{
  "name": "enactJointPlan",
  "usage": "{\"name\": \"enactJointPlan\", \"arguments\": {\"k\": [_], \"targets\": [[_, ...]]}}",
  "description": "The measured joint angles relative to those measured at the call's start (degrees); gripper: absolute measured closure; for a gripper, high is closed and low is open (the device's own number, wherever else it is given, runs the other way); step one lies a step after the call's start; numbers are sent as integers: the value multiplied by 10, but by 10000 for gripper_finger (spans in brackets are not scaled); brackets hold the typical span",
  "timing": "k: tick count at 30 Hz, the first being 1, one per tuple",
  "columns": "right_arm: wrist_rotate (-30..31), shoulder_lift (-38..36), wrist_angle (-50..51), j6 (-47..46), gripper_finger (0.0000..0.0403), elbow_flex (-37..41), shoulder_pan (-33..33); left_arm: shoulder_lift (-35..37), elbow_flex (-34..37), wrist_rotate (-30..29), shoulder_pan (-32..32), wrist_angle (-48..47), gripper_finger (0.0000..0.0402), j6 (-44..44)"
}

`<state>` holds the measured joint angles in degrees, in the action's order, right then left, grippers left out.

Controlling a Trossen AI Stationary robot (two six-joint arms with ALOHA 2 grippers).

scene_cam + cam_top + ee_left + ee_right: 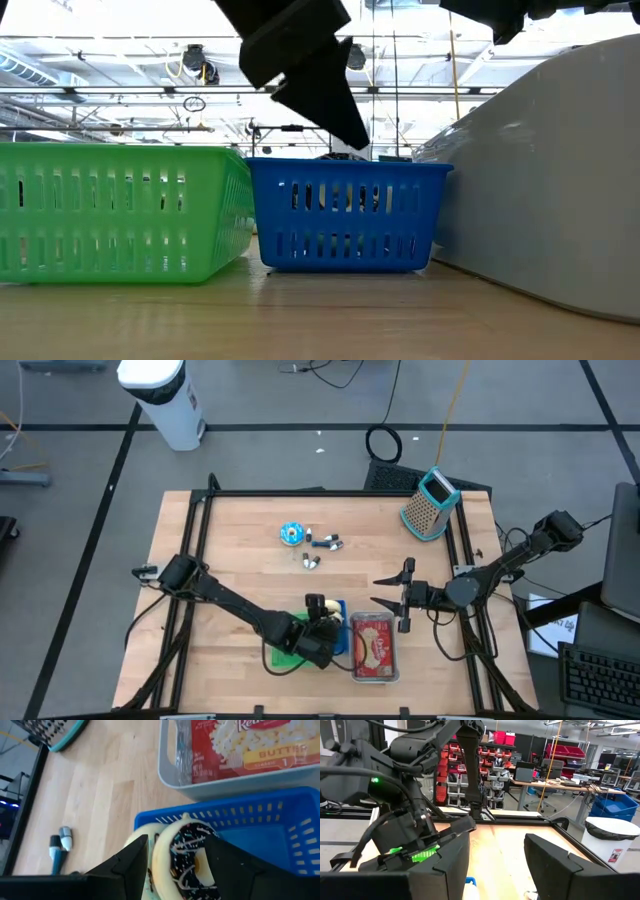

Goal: Pick & Place Food Item
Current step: Put the blue doughnut into the blue bin

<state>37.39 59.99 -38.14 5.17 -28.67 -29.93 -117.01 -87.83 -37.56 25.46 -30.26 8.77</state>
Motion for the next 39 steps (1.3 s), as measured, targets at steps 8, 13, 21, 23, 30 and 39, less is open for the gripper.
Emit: {"name": "enactJointPlan", "arguments": {"k": [8, 13, 21, 23, 30, 39], "targets": [[0, 0, 4, 0, 222, -1, 0, 36, -7, 0, 3, -30, 204, 18], [0, 0, 7, 0, 222, -1, 0, 85, -7, -26, 5, -81, 204, 43], [-1, 0, 7, 0, 222, -1, 0, 154, -6, -84, -4, -238, 211, 135], [-1, 0, 5, 0, 222, -1, 0, 166, 8, -96, -10, -279, 219, 161], [-2, 0, 6, 0, 222, -1, 0, 270, 164, -105, -91, -241, 251, 204], [-1, 0, 6, 0, 222, -1, 0, 400, 424, 151, -339, 124, 268, 192]]}}
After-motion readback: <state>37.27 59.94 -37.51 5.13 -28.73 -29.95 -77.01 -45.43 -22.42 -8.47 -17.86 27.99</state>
